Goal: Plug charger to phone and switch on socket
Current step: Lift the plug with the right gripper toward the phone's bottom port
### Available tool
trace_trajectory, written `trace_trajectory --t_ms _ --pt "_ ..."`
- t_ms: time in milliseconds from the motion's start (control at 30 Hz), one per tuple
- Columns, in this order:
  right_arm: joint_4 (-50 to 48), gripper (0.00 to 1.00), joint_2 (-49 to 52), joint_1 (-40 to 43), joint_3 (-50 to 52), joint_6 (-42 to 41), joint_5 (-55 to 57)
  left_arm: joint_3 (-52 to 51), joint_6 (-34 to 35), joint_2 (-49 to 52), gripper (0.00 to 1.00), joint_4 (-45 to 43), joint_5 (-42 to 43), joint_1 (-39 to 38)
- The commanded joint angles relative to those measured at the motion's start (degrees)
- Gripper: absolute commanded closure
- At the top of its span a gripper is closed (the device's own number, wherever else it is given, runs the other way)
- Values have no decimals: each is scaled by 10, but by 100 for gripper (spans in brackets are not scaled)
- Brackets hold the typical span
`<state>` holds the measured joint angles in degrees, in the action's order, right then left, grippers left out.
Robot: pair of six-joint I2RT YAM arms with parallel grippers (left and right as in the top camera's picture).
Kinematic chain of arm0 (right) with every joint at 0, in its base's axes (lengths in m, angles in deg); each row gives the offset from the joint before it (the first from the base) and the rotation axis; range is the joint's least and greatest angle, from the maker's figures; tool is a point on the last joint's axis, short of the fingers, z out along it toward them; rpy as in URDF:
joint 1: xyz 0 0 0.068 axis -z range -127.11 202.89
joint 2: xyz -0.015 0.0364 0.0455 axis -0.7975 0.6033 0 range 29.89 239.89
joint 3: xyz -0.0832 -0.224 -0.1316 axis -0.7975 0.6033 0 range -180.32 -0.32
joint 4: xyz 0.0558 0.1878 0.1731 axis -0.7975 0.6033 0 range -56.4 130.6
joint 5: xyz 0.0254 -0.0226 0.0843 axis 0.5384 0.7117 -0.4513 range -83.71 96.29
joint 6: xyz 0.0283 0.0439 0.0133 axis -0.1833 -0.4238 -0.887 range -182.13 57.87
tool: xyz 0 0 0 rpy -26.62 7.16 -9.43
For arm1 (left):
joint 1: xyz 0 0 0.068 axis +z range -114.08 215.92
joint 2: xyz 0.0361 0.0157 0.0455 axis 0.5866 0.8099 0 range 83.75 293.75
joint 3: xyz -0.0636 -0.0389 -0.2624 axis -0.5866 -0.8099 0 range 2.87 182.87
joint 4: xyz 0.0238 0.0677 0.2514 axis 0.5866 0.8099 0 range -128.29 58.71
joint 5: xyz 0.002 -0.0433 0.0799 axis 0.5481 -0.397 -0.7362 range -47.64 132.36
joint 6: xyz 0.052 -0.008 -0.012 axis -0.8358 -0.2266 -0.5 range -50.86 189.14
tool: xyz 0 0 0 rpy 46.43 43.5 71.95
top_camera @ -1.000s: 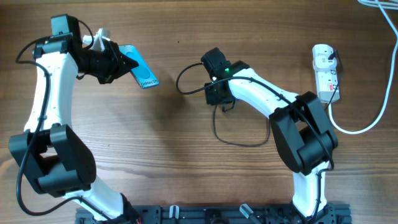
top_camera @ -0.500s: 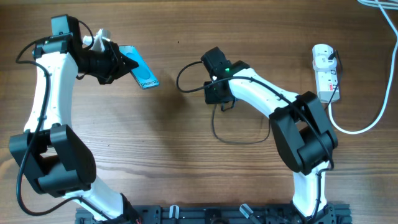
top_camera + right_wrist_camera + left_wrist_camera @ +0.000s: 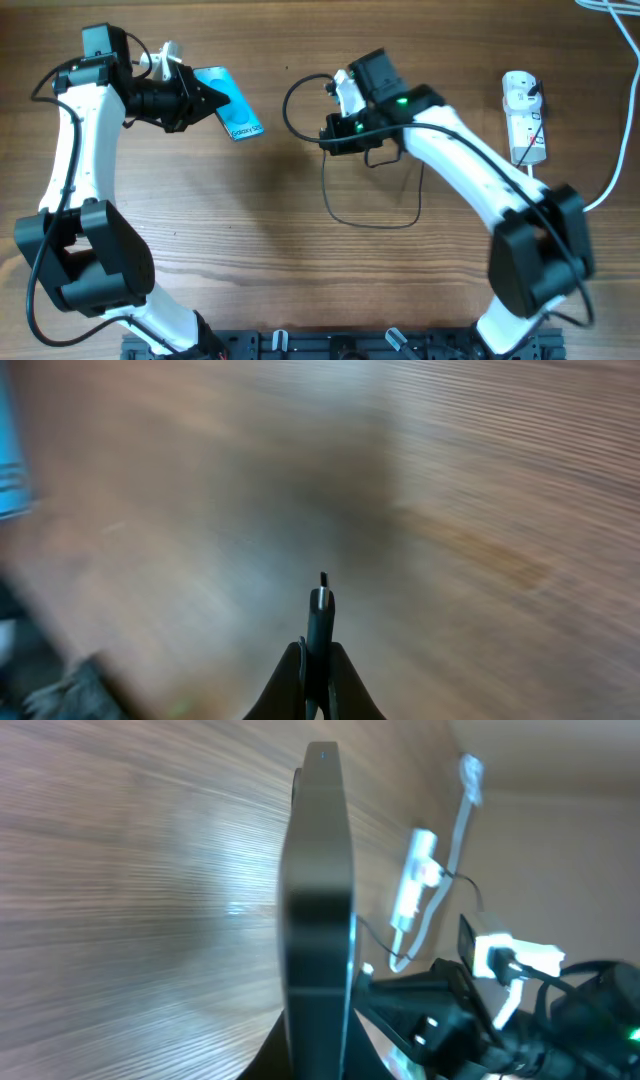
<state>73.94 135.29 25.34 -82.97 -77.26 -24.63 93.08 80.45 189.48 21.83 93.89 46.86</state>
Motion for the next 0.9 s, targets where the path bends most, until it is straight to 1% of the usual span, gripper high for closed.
trace_trajectory --t_ms 0,67,167,267,300,400,467,500,533,600,667,733,867 --pt "28 96 -38 6 -2 76 -143 1 -102 -16 96 13 134 0" --pt "40 96 -55 6 3 92 -170 1 -146 -16 96 26 182 0" --pt "30 95 -80 6 32 92 -204 1 -189 -16 96 45 240 0" --pt "-12 95 -114 7 84 90 -251 1 -205 -16 96 62 261 0" --pt "-45 96 -132 8 113 77 -269 1 -217 -16 96 70 266 1" --pt "-134 95 -188 15 197 22 -272 1 -254 -16 96 94 283 1" --pt "-224 95 -235 17 273 -40 -281 1 -278 -16 96 109 296 0" --pt "-254 95 -248 16 292 -59 -287 1 -286 -16 96 114 301 0" --pt "-332 96 -271 11 334 -116 -298 1 -294 -16 96 117 305 -3" --pt "-388 96 -280 2 359 -159 -298 1 -295 -16 96 117 310 -13" --pt "-424 96 -280 -12 369 -184 -305 1 -306 -16 96 117 324 -28" --pt "-444 96 -279 -31 369 -200 -304 1 -306 -16 96 113 337 -49" --pt "-474 96 -279 -41 369 -228 -304 1 -306 -16 96 103 352 -82"
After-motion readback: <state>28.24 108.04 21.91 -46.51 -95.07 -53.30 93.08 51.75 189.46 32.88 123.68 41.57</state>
